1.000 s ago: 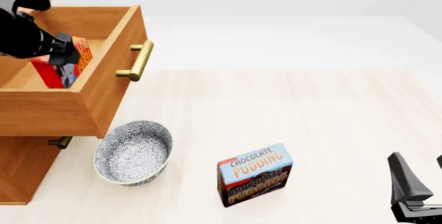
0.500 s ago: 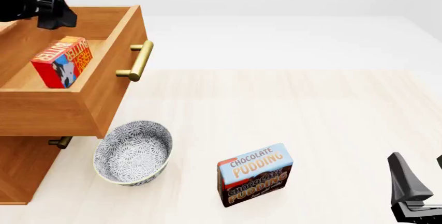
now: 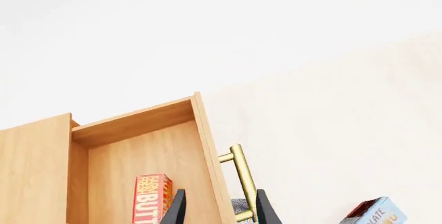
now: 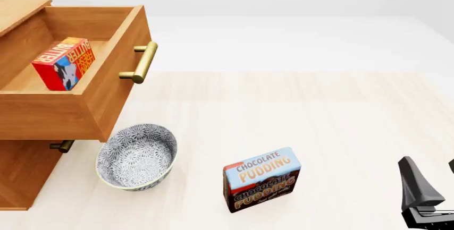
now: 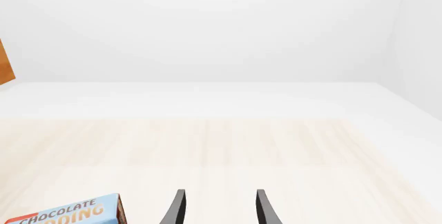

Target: Put the butter at the back in the top drawer of the cabinet and close it.

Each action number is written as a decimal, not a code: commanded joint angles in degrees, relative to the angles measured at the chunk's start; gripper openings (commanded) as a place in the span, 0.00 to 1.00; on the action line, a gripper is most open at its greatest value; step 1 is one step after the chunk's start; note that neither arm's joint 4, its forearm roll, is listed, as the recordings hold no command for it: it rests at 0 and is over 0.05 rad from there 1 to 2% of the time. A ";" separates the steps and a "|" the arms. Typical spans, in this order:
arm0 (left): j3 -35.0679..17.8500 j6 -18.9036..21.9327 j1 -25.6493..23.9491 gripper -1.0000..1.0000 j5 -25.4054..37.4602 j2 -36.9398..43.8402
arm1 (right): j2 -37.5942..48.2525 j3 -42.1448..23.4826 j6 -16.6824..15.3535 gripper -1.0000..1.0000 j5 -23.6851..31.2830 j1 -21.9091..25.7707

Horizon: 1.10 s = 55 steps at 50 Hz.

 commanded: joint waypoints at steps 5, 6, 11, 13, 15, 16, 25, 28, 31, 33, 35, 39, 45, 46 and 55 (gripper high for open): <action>-2.67 -1.65 -6.24 1.00 -1.29 1.93 | 0.00 0.00 0.00 1.00 0.00 0.00; -2.63 -1.80 -6.55 1.00 -1.39 2.12 | 0.00 0.00 0.00 1.00 0.00 0.00; -1.38 -2.49 -8.84 1.00 -2.90 3.19 | 0.00 0.00 0.00 1.00 0.00 0.00; -0.73 -2.83 -9.77 1.00 -3.46 3.56 | 0.00 0.00 0.00 1.00 0.00 0.00; -0.26 -3.24 -10.78 1.00 -4.04 4.04 | 0.00 0.00 0.00 1.00 0.00 0.00; -0.07 -3.36 -11.25 1.00 -4.35 4.23 | 0.00 0.00 0.00 1.00 0.00 0.00; 4.38 -4.49 -14.20 1.00 -7.84 5.03 | 0.00 0.00 0.00 1.00 0.00 0.00; 5.53 -4.76 -15.20 1.00 -8.75 5.57 | 0.00 0.00 0.00 1.00 0.00 0.00; 5.74 -4.92 -15.42 1.00 -9.02 5.78 | 0.00 0.00 0.00 1.00 0.00 0.00; 6.04 -5.17 -15.76 1.00 -9.33 6.14 | 0.00 0.00 0.00 1.00 0.00 0.00; 6.73 -5.27 -16.33 1.00 -9.95 6.47 | 0.00 0.00 0.00 1.00 0.00 0.00; 8.42 -5.78 -16.89 1.00 -11.20 7.19 | 0.00 0.00 0.00 1.00 0.00 0.00; 9.48 -6.73 -17.63 1.00 -12.30 8.05 | 0.00 0.00 0.00 1.00 0.00 0.00; 9.46 -7.03 -17.88 1.00 -12.48 8.32 | 0.00 0.00 0.00 1.00 0.00 0.00; 11.28 -8.31 -18.69 1.00 -14.60 9.79 | 0.00 0.00 0.00 1.00 0.00 0.00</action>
